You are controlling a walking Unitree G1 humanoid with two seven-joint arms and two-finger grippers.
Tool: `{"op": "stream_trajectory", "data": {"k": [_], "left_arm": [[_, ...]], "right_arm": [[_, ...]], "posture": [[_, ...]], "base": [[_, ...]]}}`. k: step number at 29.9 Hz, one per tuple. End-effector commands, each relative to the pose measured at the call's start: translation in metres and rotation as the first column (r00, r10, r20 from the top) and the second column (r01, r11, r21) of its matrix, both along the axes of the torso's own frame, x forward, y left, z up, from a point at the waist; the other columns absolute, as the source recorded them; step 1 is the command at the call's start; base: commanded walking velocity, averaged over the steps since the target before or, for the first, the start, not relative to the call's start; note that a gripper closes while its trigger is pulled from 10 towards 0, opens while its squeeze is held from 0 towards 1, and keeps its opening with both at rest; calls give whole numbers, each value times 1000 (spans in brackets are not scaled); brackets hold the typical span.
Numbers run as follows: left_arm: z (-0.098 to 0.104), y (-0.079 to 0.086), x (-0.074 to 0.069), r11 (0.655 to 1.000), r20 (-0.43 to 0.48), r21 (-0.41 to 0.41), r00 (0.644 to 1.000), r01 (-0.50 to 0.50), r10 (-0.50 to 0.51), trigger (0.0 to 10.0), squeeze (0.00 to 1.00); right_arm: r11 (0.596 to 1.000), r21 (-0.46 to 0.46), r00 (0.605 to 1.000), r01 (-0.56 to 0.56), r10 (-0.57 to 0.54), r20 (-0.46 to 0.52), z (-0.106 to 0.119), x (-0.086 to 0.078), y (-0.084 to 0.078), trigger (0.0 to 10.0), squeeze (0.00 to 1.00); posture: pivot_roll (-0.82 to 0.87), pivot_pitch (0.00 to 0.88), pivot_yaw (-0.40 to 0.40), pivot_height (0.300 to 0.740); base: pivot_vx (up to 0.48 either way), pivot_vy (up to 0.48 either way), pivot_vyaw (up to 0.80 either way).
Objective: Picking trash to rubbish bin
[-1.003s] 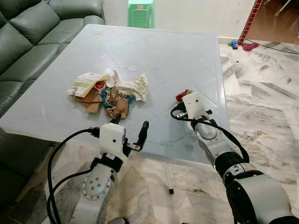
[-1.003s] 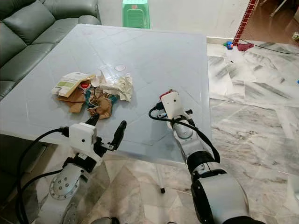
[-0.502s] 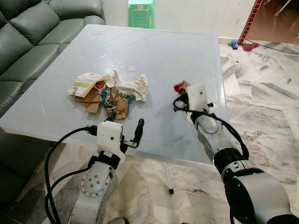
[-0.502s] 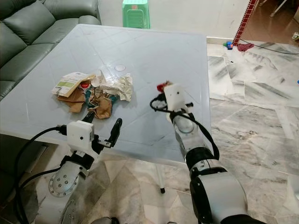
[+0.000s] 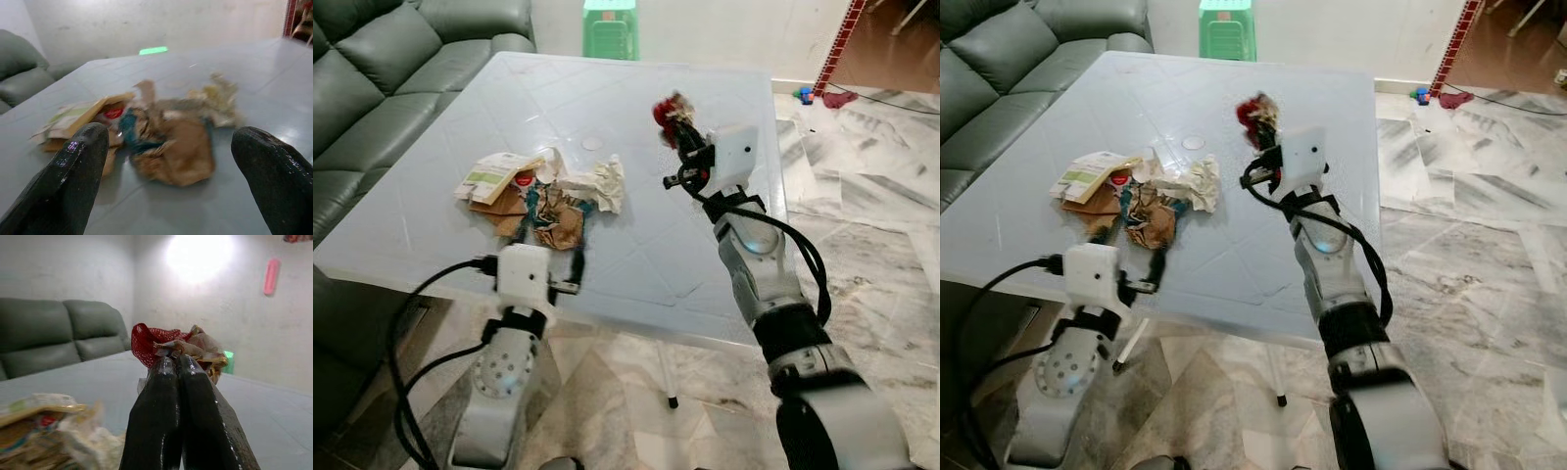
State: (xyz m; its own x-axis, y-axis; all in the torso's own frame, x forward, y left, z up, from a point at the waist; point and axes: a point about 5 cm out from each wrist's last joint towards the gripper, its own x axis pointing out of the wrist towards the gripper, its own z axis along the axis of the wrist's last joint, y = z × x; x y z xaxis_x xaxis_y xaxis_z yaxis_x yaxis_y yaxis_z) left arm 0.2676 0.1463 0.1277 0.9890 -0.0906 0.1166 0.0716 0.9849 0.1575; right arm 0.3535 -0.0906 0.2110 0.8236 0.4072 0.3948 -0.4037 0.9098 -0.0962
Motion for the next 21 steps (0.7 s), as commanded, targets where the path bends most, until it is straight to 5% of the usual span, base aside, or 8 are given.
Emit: {"op": "stream_trajectory", "data": {"k": [1, 4, 5, 13, 21], "left_arm": [[-3, 2, 3, 1000, -5, 18, 1000, -6, 6, 10000, 0], [-6, 7, 10, 999, -5, 29, 1000, -22, 23, 10000, 0], [-5, 7, 20, 999, 3, 36, 1000, -20, 20, 10000, 0], [-4, 1, 43, 999, 19, 38, 1000, 23, -24, 10000, 0], [-10, 1, 58, 999, -8, 32, 1000, 24, -23, 10000, 0]], "right_arm": [[1000, 1, 1000, -21, 21, 20, 8, -6, 1, 3686, 0], [999, 12, 999, -43, 43, 17, 8, -20, 2, 4588, 0], [999, 8, 999, -53, 53, -8, 5, -32, 3, 10000, 0], [990, -54, 988, -128, 122, -94, -1, -53, 7, 10000, 0], [985, -100, 974, -143, 122, -192, -8, -69, -19, 10000, 0]], "posture": [[14, 73, 16, 740], [-7, 73, 33, 740], [-18, 74, 44, 740], [-70, 81, 73, 740], [-125, 96, 93, 740]], "base": [[0, 0, 0], [0, 0, 0], [0, 0, 0], [0, 0, 0], [0, 0, 0]]}}
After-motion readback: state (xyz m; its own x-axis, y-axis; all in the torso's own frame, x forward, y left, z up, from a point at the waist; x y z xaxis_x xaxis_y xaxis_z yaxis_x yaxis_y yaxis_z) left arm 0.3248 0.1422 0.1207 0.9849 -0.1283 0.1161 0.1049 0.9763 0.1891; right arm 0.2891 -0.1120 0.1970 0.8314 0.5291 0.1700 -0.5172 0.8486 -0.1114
